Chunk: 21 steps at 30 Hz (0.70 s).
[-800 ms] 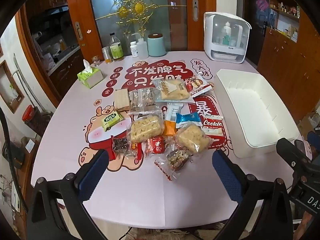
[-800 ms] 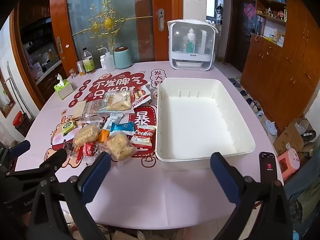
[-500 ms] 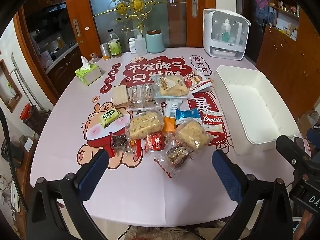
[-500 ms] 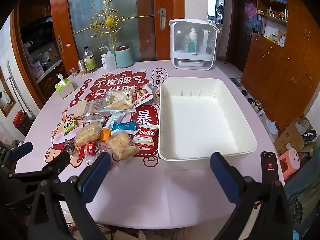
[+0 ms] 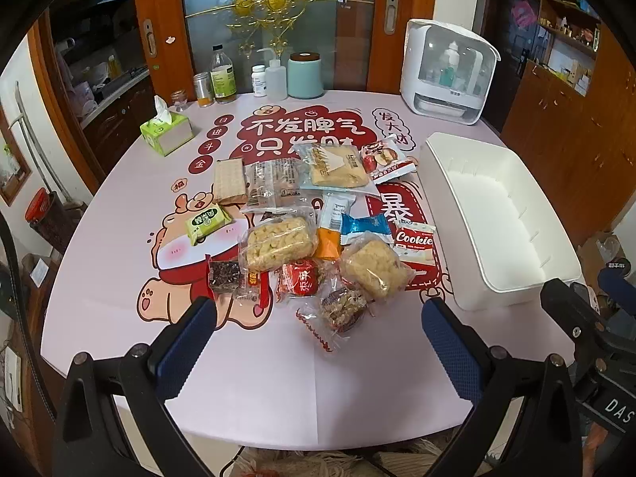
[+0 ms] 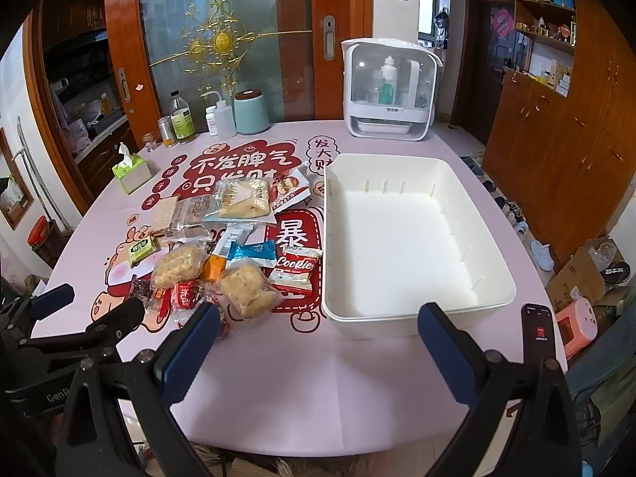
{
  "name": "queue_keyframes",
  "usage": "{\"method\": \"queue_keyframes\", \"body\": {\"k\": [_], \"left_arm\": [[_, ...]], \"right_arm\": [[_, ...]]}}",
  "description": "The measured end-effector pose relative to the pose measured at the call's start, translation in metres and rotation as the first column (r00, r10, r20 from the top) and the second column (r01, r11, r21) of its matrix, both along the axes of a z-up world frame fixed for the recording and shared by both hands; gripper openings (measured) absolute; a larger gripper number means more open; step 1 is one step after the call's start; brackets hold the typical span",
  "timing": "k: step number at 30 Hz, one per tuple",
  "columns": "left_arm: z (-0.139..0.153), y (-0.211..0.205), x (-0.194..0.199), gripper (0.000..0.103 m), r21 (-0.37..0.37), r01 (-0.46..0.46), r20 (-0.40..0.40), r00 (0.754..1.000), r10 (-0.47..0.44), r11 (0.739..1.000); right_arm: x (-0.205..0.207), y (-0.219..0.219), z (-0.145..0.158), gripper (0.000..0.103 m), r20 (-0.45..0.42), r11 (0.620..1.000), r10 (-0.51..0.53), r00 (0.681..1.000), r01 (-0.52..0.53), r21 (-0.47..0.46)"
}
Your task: Organize snacks
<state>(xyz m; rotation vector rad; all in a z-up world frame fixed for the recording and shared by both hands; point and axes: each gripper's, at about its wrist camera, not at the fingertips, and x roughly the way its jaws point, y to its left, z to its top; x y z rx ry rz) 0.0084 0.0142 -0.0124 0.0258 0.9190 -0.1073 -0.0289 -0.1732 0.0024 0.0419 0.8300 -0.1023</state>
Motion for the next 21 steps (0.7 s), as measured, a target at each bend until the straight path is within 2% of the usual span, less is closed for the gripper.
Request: {"method": "queue_keyframes", "body": {"k": [21], "left_arm": [[0.005,0.01,-0.001,0.103,-0.018,-0.012,0.034,0.999,0.012,1.0]], "right_arm": [[0.006,0.0,-0.001,0.1,-0.01,1.0,0.006,1.0,-0.006,0.008]]}}
